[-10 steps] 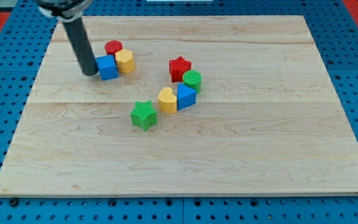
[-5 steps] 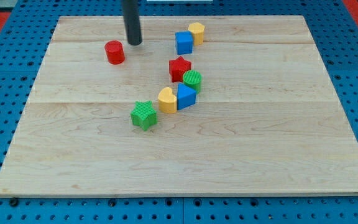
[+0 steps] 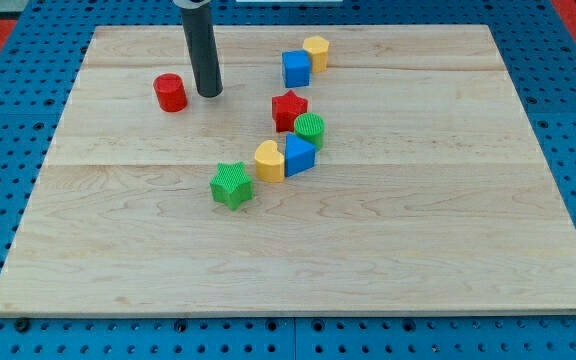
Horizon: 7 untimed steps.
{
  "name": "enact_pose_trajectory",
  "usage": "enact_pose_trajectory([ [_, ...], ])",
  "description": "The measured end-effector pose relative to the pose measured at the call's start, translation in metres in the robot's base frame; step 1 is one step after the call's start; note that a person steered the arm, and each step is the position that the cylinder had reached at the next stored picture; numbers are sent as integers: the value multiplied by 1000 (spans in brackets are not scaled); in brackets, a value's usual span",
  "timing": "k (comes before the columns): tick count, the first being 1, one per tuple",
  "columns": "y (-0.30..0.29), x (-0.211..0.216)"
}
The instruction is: Slide the red circle towards center left
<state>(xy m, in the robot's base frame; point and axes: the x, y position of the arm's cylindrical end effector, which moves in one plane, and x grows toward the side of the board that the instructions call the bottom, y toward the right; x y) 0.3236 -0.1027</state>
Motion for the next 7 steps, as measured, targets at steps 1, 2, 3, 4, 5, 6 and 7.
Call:
enact_pose_trajectory([
  [1,0,-4],
  [2,-11,-15],
  [3,-11,-18],
  [4,-11,-18],
  [5,-11,-21],
  [6,-11,-24],
  [7,-41,-31],
])
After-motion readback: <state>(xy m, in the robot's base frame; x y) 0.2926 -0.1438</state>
